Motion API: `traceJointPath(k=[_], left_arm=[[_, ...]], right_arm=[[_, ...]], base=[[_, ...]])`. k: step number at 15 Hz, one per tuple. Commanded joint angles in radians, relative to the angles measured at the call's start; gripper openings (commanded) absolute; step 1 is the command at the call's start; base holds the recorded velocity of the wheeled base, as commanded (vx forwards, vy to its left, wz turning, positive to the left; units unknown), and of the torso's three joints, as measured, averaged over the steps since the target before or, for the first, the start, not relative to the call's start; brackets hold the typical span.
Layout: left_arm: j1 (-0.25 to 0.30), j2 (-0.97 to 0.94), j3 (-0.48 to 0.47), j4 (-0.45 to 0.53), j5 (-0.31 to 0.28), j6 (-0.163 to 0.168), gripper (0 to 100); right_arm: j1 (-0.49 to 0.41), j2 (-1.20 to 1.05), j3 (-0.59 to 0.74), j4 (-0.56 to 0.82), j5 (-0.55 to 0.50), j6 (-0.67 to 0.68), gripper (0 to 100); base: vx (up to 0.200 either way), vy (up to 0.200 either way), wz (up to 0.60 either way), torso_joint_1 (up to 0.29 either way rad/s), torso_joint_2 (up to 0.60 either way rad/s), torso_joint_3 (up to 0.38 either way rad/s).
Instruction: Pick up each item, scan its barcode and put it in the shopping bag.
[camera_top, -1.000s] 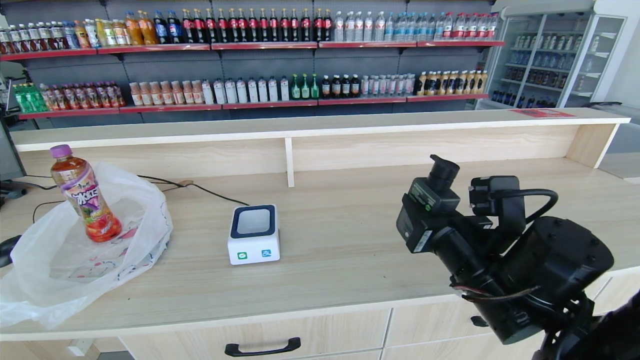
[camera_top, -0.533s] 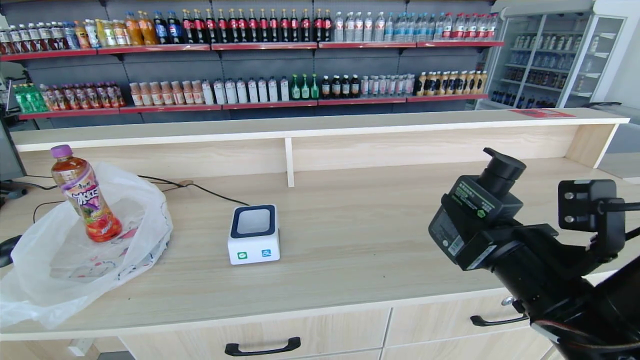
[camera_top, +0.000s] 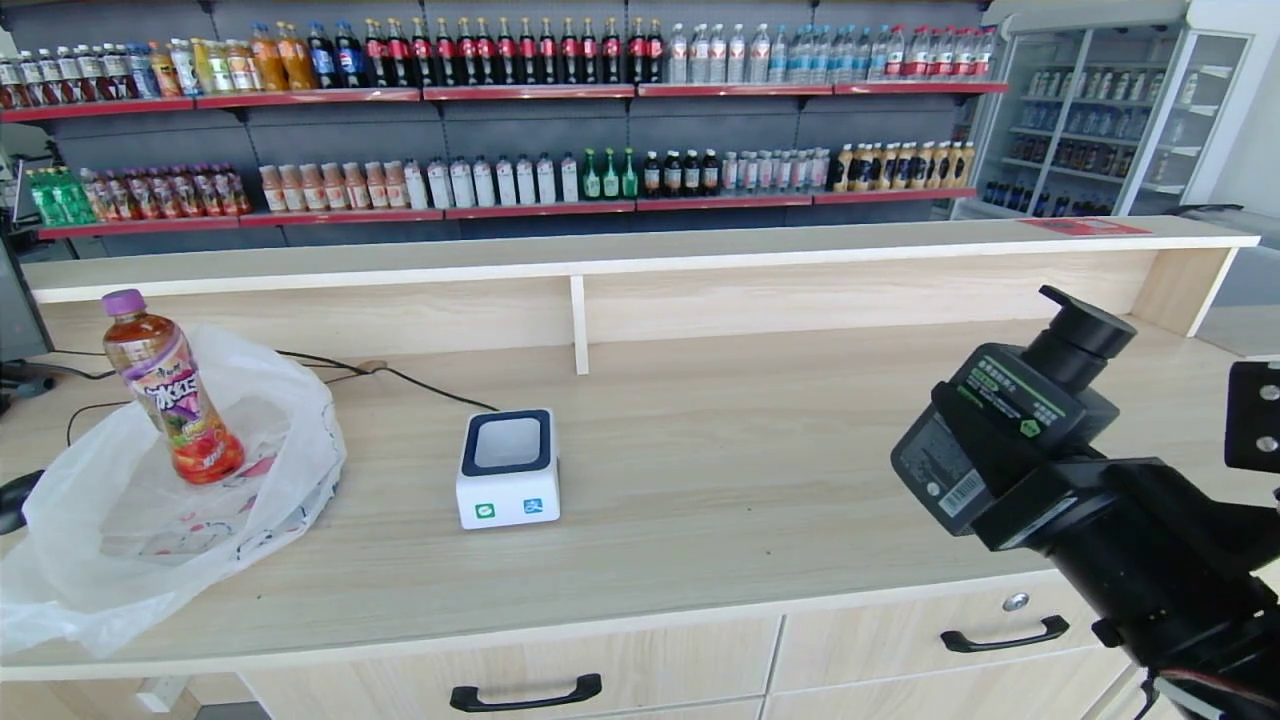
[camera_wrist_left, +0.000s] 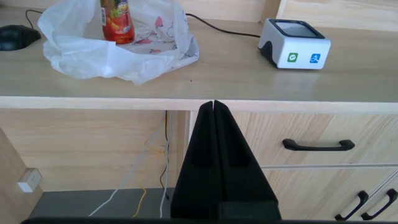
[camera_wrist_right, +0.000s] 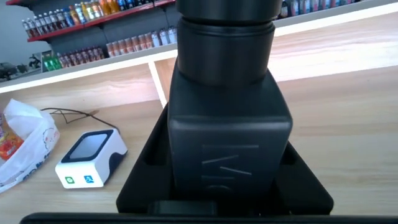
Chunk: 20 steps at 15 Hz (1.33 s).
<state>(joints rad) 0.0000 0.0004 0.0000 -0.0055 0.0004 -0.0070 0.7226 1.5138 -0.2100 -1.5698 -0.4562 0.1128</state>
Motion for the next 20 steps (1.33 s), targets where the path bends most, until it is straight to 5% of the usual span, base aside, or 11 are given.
traceJointPath(k=[1, 10, 20], left_arm=[[0.0, 0.0, 0.0, -0.001, 0.001, -0.001, 0], [0.0, 0.0, 0.0, -0.001, 0.0, -0.001, 0], [0.0, 0.0, 0.0, -0.001, 0.001, -0.001, 0]], right_arm=[[0.006, -0.02, 0.012, -0.001, 0.04, 0.001, 0], [0.09, -0.004, 0.024, -0.001, 0.447, 0.228, 0], [0.075, -0.009, -0.132, -0.001, 0.683, 0.36, 0]], base=[[0.0, 0.0, 0.0, 0.0, 0.0, 0.0], [0.0, 0.0, 0.0, 0.0, 0.0, 0.0], [0.0, 0.0, 0.0, 0.0, 0.0, 0.0]])
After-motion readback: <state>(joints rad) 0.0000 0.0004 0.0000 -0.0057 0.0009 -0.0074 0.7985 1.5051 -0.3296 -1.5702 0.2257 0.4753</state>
